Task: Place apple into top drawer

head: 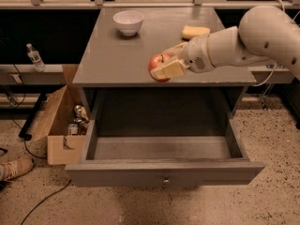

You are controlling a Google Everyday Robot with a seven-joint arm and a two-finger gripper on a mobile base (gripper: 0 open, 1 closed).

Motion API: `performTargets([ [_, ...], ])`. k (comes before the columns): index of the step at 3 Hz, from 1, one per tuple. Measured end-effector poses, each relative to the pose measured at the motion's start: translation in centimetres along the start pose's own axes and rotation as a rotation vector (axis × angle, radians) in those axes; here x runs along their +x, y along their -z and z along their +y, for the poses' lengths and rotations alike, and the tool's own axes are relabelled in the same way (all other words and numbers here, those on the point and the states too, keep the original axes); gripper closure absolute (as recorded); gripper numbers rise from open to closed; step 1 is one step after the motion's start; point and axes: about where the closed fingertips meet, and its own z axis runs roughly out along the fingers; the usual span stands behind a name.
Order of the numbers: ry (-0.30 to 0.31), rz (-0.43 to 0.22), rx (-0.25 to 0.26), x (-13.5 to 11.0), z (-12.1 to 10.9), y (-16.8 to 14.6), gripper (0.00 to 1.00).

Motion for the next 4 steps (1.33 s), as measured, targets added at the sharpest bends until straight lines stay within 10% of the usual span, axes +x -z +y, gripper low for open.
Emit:
performTargets([
  [4,-0.182,0.231,0.126,15.5,7.4,0.1,1.00],
])
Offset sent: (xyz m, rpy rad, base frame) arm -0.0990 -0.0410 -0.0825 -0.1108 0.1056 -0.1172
